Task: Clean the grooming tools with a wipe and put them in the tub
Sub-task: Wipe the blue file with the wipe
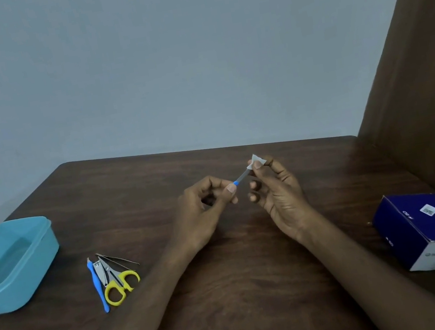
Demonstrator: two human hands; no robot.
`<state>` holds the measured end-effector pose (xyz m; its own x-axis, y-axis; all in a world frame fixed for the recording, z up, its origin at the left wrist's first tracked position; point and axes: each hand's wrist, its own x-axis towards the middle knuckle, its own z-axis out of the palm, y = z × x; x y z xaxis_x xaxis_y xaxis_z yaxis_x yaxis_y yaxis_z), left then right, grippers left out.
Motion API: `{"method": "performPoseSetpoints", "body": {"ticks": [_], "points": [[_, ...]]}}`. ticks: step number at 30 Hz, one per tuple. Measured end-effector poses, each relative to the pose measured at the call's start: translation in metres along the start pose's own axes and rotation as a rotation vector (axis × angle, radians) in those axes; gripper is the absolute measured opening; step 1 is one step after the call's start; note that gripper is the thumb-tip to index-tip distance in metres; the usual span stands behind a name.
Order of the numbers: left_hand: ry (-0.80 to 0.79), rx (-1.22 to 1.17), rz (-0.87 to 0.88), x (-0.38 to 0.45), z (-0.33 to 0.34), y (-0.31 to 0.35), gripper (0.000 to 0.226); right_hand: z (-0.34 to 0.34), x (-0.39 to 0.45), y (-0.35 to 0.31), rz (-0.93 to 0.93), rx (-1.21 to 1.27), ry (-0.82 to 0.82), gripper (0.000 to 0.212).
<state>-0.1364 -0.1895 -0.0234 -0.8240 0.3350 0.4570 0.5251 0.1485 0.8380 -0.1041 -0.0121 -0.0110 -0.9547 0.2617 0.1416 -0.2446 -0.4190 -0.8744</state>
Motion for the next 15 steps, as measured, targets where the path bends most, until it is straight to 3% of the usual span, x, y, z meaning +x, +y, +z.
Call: {"method": "performPoseSetpoints", "body": {"ticks": [4, 10, 13, 15], "points": [[0.031, -0.058, -0.006, 0.002, -0.002, -0.001, 0.029, 0.0, 0.001, -0.002, -0.001, -0.02, 0.033, 0.011], [0.024, -0.095, -0.048, 0.005, 0.0, -0.002, 0.016, -0.003, 0.003, -0.004, -0.022, 0.001, 0.1, 0.004], [0.093, -0.075, -0.078, 0.008, 0.003, -0.009, 0.015, -0.005, 0.002, -0.007, -0.042, 0.001, 0.109, 0.024], [0.136, -0.035, -0.08, 0.008, 0.003, -0.011, 0.015, -0.003, -0.002, -0.005, -0.035, -0.047, 0.039, 0.02]]}}
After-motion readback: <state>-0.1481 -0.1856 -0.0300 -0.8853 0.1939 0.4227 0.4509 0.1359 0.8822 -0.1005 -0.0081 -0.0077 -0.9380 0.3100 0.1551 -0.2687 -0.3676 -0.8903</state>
